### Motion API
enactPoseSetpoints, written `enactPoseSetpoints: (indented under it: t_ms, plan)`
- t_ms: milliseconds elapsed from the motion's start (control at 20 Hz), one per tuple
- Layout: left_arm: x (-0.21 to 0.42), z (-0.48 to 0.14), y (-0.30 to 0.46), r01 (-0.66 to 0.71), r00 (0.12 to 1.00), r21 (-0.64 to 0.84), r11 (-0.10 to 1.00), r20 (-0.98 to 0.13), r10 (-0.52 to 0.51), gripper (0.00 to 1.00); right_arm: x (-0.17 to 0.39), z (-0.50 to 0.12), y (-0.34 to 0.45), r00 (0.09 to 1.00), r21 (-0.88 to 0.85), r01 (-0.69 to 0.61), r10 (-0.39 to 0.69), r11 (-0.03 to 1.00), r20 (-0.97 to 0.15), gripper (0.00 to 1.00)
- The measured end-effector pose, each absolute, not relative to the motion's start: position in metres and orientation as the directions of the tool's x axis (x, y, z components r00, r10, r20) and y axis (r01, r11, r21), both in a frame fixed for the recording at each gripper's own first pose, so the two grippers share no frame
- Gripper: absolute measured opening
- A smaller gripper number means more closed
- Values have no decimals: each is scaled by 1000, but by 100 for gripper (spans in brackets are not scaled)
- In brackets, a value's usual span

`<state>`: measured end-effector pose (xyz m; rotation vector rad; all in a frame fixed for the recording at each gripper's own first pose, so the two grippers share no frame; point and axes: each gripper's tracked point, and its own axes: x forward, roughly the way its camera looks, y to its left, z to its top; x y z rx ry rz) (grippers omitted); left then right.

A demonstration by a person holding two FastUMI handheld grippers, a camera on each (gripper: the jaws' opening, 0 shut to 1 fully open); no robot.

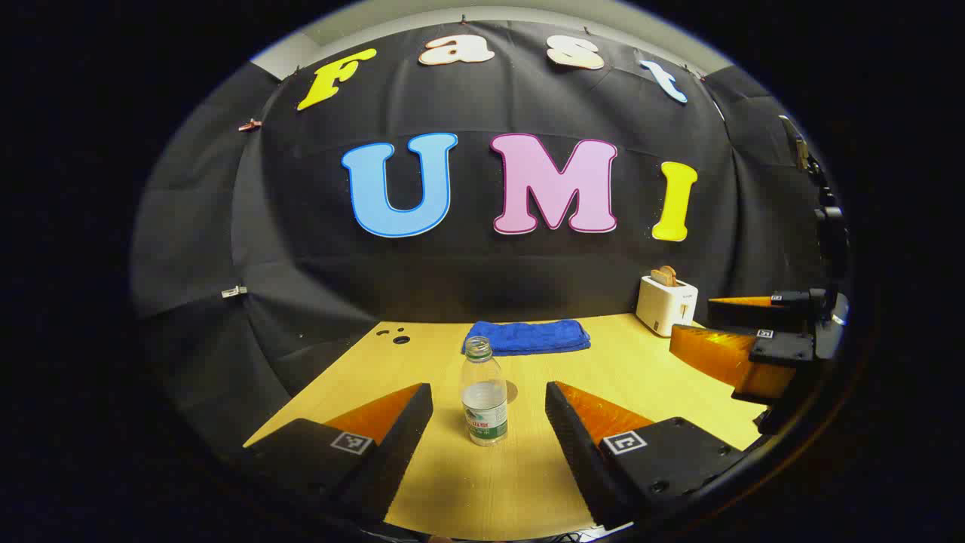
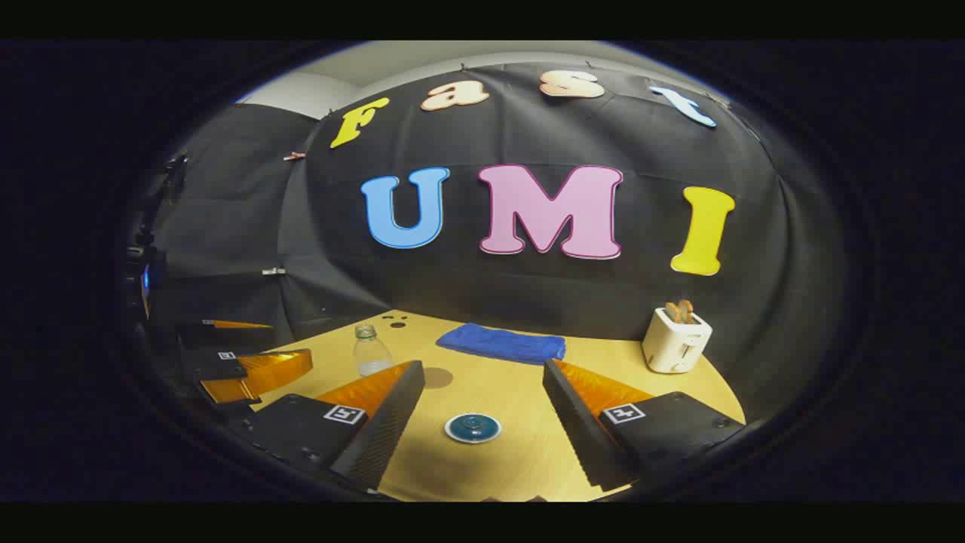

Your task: Open the teacup lid with one hand, grasp the water bottle and pour water into the teacup with the other hand; after pouring, place the water bottle on the coaster and then close the teacup lid.

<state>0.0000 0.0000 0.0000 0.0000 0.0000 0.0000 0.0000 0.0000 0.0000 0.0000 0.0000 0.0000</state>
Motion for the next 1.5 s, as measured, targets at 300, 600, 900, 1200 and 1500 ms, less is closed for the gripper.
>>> enactPoseSetpoints:
  t_ms: [300,600,900,1200,1500]
  plan:
    - [4,-2,1,-4,1000,2,1000,-19,4,95,4,-6,1,999,5,-22,22,1000,-24,98]
    - [15,-3,2,-21,1000,13,1000,-20,21,95,10,-13,-7,999,18,-25,26,1000,-40,98]
    - [35,-27,8,-40,998,-25,999,-55,38,95,26,-31,-9,997,26,-33,35,999,-71,98]
    - [58,-49,14,-38,996,-2,999,-76,38,95,53,-62,-4,995,7,-37,37,999,-96,98]
    - [84,-80,20,-34,998,-19,999,-55,33,95,90,-121,-4,994,1,-16,16,1000,-105,98]
